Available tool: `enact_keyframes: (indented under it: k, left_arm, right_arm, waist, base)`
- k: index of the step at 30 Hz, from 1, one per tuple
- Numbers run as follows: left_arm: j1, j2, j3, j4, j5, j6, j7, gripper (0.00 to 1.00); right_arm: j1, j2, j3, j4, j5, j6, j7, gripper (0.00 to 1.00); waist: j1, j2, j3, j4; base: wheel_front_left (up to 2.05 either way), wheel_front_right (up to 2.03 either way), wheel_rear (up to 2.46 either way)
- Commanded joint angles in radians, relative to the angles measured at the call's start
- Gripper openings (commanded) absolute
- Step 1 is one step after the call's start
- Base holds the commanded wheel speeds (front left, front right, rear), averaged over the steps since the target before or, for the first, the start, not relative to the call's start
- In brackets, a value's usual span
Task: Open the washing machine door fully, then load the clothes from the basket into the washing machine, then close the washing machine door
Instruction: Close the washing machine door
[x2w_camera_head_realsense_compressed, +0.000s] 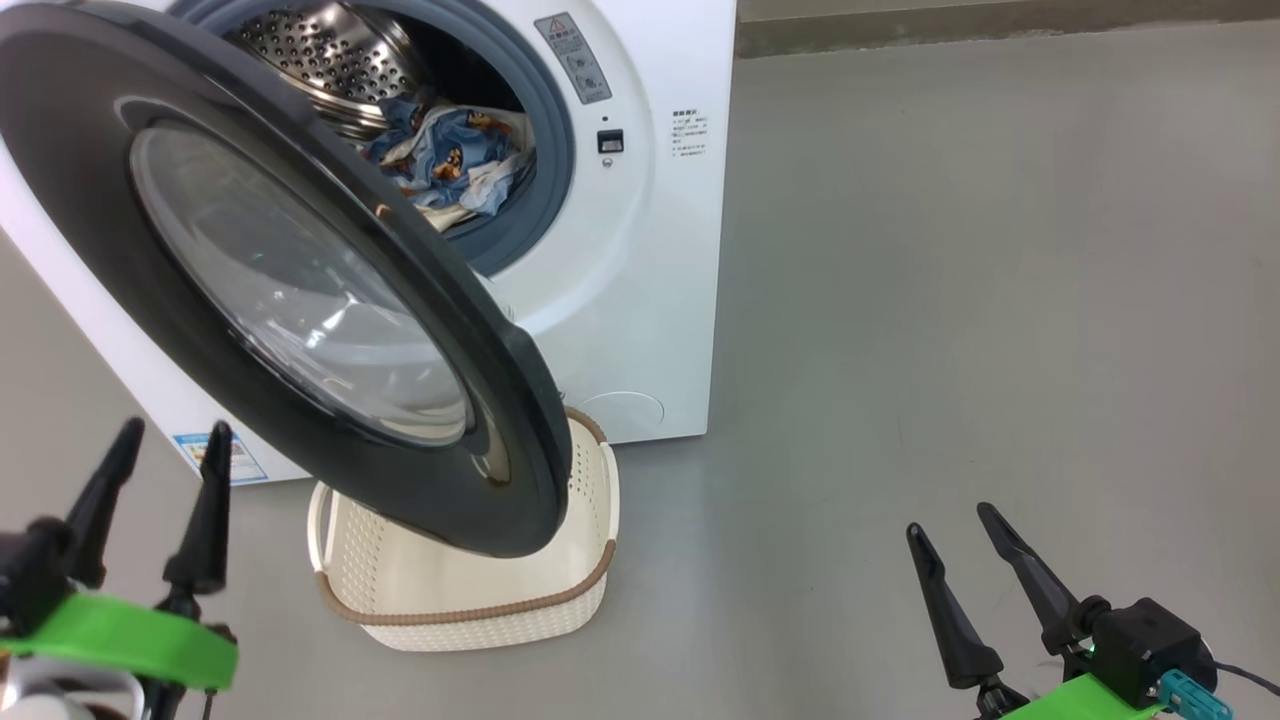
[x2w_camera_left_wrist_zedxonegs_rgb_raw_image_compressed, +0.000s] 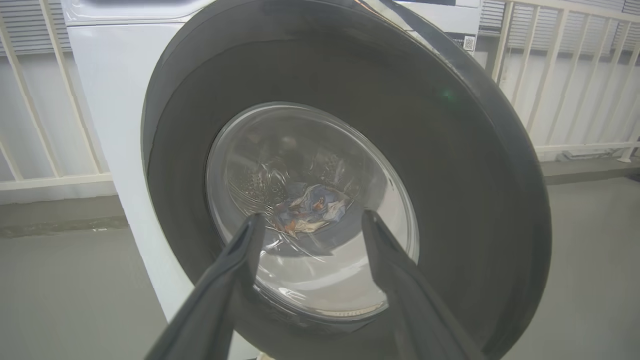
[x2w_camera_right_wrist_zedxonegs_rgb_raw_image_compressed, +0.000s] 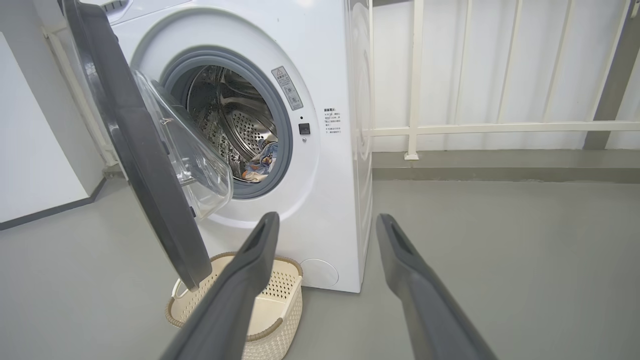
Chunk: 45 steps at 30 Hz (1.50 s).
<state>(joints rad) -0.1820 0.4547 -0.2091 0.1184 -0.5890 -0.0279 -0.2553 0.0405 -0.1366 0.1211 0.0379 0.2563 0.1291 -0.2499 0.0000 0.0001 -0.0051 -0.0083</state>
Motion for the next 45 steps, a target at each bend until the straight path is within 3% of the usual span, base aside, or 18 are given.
enact_keyframes:
  k: [1, 5, 14, 29, 45]
  left_arm:
    - [-0.018, 0.035, 0.053, -0.031, 0.021, 0.012, -0.006, 1.00]
    - [0.044, 0.018, 0.075, -0.055, 0.086, 0.057, -0.006, 1.00]
    - [0.163, -0.048, 0.134, -0.094, 0.137, 0.106, -0.006, 1.00]
    - [0.267, -0.156, 0.164, -0.081, 0.200, 0.110, -0.006, 1.00]
    - [0.279, -0.201, 0.196, -0.076, 0.251, 0.080, -0.006, 1.00]
  right_arm:
    - [-0.015, -0.008, 0.020, -0.031, -0.007, 0.002, -0.012, 1.00]
    - [-0.014, -0.006, 0.018, -0.037, -0.010, 0.002, -0.012, 1.00]
    - [-0.006, -0.002, 0.018, -0.038, -0.011, 0.002, -0.012, 1.00]
    - [0.007, 0.006, 0.023, -0.028, -0.009, 0.002, -0.012, 1.00]
    - [0.007, 0.010, 0.017, -0.018, -0.007, 0.002, -0.012, 1.00]
  waist:
    - [0.0000, -0.0001, 0.000, -0.001]
    - [0.0000, -0.0001, 0.001, -0.004]
    - [0.0000, -0.0001, 0.005, -0.014]
    - [0.0000, -0.0001, 0.001, -0.014]
    - [0.0000, -0.0001, 0.004, -0.011]
  base:
    - [0.00, 0.00, 0.00]
    - [0.00, 0.00, 0.00]
    - [0.00, 0.00, 0.00]
    - [0.00, 0.00, 0.00]
    - [0.00, 0.00, 0.00]
